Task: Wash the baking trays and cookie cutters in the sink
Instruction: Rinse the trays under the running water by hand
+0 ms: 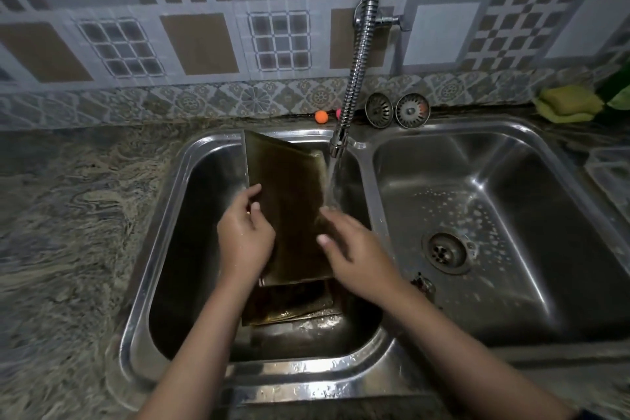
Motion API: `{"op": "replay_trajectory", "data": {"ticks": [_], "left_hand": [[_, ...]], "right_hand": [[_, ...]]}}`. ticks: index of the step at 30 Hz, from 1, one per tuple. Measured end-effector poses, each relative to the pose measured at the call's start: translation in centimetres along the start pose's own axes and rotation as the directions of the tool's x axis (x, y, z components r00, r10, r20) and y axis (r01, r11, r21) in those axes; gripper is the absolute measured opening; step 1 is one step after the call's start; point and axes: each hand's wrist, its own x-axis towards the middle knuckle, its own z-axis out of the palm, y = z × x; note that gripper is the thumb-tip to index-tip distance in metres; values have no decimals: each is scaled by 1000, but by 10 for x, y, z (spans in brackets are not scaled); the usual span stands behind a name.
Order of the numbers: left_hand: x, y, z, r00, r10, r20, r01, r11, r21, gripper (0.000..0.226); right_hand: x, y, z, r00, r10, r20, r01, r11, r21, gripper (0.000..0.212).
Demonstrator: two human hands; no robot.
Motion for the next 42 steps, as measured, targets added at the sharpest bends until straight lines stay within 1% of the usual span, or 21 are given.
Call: {"op": "replay_trajectory", "data": {"ticks": [2,4,8,11,14,15,17,19,20,22,24,25,27,29,30,33,35,36,39,40,42], "left_hand": [[-3,6,8,995,-100,-9,100,993,-58,30],[-8,11,14,978,-210,18,211,971,-110,29],[-31,25,30,951,-288,116,308,920,-243,28],[-35,28,40,938,-332,96,344,872,-348,28],[-28,19,38,924,-380,52,363,822,-439,28],[-28,16,38,923,-380,60,366,819,-441,28],[-33,19,42,927,-360,109,371,828,-422,28],[-40,29,49,939,-314,139,343,835,-430,27],[-41,33,52,945,-299,129,325,835,-444,27],[-33,34,49,945,-320,72,315,825,-469,26],[-23,23,41,933,-359,34,329,809,-486,26],[-21,18,37,930,-366,32,334,806,-488,26],[-24,17,37,931,-361,48,339,810,-478,27],[-31,27,45,944,-323,68,314,819,-479,26],[-32,32,48,950,-305,64,296,821,-487,24],[-25,30,41,946,-324,12,279,794,-540,24],[-19,18,29,945,-326,-29,267,820,-507,24],[-19,15,25,950,-310,-39,251,833,-493,24],[-25,25,30,975,-222,-21,186,863,-469,24],[-27,29,34,980,-199,-13,170,867,-468,24],[-24,28,35,974,-228,-9,193,847,-495,24]], "right_hand": [[11,-1,7,970,-11,242,44,990,-131,62],[32,12,5,932,110,345,15,940,-339,69],[76,26,-13,921,350,172,-188,784,-592,75],[63,5,-3,939,156,306,47,824,-565,68],[44,9,-11,888,-10,459,301,768,-565,67],[52,17,-19,897,16,441,288,736,-613,68],[77,30,-35,948,158,276,89,702,-707,71],[91,25,-36,963,242,115,-100,722,-685,71],[91,18,-29,970,206,130,-70,746,-662,69],[73,4,-17,952,40,302,154,793,-590,65],[54,6,-21,900,-74,429,323,775,-543,65],[57,13,-27,902,-66,426,325,755,-570,66],[79,24,-38,959,89,270,118,740,-662,69],[95,16,-33,968,232,99,-103,720,-686,69],[95,8,-23,975,196,101,-74,722,-688,67],[72,-10,-4,922,-121,367,325,756,-568,62],[68,1,-17,885,-162,436,411,711,-571,60],[75,8,-24,917,-125,380,349,713,-608,58],[93,10,-26,993,94,77,-27,789,-614,57],[93,5,-18,995,82,50,-38,818,-574,57],[84,-1,-5,981,-57,184,134,887,-442,57]]}}
